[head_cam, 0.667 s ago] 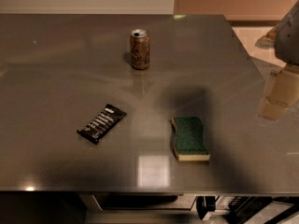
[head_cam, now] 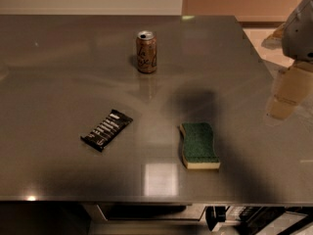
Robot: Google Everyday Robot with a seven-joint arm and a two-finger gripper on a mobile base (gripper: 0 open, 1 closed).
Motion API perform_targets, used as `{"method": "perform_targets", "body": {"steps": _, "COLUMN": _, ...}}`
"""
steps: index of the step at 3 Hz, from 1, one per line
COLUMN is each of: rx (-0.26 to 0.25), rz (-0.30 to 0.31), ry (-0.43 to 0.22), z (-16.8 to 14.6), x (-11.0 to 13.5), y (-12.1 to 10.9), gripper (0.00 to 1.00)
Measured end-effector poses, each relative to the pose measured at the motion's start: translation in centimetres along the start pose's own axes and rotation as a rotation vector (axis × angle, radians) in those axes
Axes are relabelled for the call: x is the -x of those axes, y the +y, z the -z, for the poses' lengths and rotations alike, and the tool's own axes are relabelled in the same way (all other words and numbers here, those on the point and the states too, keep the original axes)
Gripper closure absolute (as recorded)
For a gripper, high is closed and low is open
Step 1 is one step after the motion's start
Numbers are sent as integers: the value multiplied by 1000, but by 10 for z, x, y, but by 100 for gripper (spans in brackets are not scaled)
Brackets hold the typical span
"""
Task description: Knock orange can over
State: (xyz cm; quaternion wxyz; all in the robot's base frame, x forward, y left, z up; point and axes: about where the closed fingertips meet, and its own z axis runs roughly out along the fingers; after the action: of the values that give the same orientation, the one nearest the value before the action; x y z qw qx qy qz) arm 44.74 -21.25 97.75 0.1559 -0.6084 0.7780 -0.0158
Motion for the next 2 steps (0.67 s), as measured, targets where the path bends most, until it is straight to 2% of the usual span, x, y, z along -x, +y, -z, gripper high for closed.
{"method": "perform_targets", "body": {"steps": 2, "rx": 37, "rz": 9, "ry": -160, "z": -34, "x": 54, "y": -49, "gripper": 0}}
